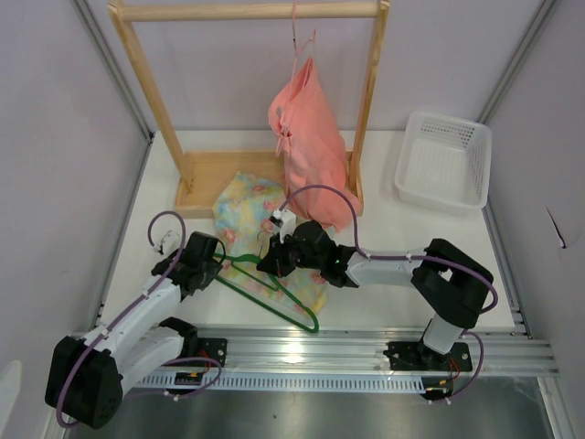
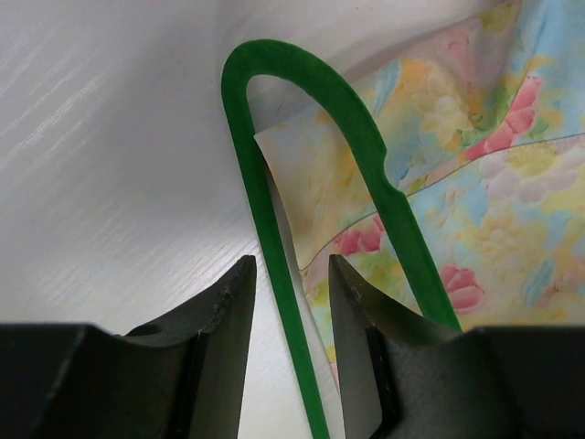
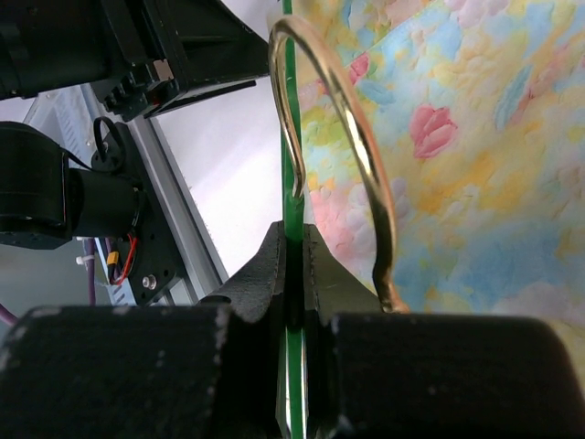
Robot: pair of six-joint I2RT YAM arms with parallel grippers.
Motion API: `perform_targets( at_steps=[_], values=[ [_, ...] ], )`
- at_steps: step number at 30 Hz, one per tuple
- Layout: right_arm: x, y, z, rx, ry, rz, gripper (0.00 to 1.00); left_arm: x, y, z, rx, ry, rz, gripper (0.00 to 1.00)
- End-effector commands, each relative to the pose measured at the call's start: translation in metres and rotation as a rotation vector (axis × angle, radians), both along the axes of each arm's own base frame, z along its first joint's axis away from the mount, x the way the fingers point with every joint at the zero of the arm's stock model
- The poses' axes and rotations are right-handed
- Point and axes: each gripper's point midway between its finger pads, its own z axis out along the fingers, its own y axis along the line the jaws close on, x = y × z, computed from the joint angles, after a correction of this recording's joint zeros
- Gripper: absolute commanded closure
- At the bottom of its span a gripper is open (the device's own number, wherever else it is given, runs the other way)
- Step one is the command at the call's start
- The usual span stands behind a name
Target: Place the skirt on the hanger
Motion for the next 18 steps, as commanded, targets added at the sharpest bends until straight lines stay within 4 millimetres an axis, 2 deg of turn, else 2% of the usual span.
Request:
perform_targets(
  at_steps=[1, 12, 15, 17, 18],
  values=[
    [0.008, -0.001, -0.007, -0.001, -0.004, -0.033, 1.00, 0.017, 0.002, 0.006, -0.008, -0.102, 0.049, 0.58],
    [0.010, -0.002, -0.013, -0.011, 0.002, -0.034, 1.00, 0.027, 0.006, -0.004, 0.015, -0.142, 0.079, 0.62],
    [0.011, -0.003, -0.016, -0.019, -0.002, -0.036, 1.00, 0.032, 0.007, -0.006, 0.034, -0.143, 0.061, 0.69],
    [0.012, -0.004, -0.018, -0.026, -0.004, -0.038, 1.00, 0.034, 0.006, -0.008, 0.040, -0.140, 0.056, 0.82],
    [0.012, -0.004, -0.020, -0.034, -0.002, -0.039, 1.00, 0.036, 0.005, -0.005, 0.043, -0.150, 0.048, 0.92]
  ],
)
